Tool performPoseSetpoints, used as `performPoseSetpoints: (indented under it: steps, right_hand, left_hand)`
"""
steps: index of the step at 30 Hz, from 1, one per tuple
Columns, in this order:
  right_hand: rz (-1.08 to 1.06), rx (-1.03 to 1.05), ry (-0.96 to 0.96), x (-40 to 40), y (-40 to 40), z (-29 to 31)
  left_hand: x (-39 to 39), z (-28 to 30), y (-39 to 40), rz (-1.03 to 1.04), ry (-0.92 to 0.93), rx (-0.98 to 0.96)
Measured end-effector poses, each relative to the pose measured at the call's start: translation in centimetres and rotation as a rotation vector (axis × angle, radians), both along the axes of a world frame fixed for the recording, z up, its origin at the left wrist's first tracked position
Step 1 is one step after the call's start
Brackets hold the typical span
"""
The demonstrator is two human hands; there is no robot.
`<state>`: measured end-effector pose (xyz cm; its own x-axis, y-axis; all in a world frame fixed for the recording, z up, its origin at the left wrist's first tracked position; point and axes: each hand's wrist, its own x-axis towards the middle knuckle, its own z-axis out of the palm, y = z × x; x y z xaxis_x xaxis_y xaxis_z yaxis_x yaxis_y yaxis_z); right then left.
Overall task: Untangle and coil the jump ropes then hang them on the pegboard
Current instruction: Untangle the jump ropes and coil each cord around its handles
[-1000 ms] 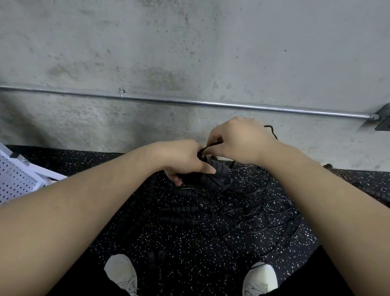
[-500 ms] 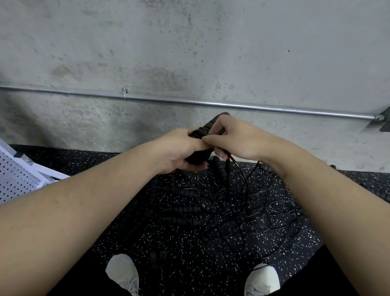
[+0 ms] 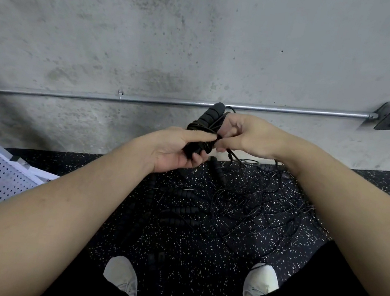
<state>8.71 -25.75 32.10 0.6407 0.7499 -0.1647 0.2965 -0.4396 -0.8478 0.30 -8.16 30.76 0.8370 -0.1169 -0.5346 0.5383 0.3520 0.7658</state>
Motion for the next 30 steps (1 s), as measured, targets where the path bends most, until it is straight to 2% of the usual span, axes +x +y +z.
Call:
performPoseSetpoints:
  steps: [10, 16, 20, 21, 26, 30]
  right_hand:
    - [-0.009, -0.050, -0.203, 0.1, 0.0, -0.6]
    - [-0.138, -0.037, -0.261, 1.0, -0.4, -1.1]
    - [-0.243, -0.021, 0.081, 1.3, -1.3, -1.6]
    - [-0.267, -0.030, 0.107, 1.5, -1.6, -1.7]
    - [-0.397, -0.241, -0.026, 3.1, -2.7, -2.7]
    - [-0.285, -0.527, -0.139, 3.4, -2.8, -3.2]
  left_hand:
    - [1.1, -0.5, 0.5, 0.082, -0.004, 0.057]
    - [1.4, 0.0, 2.1, 0.145, -0.026, 0.033]
    - [1.2, 0.3, 2.8, 0.159, -0.034, 0.036]
    - [1.2, 0.3, 3.1, 0.167, -0.033, 0.030]
    - [1.4, 0.5, 4.9, 0.264, -0.039, -0.013]
    - [1.2, 0.5, 5.1, 0.260, -0.027, 0.007]
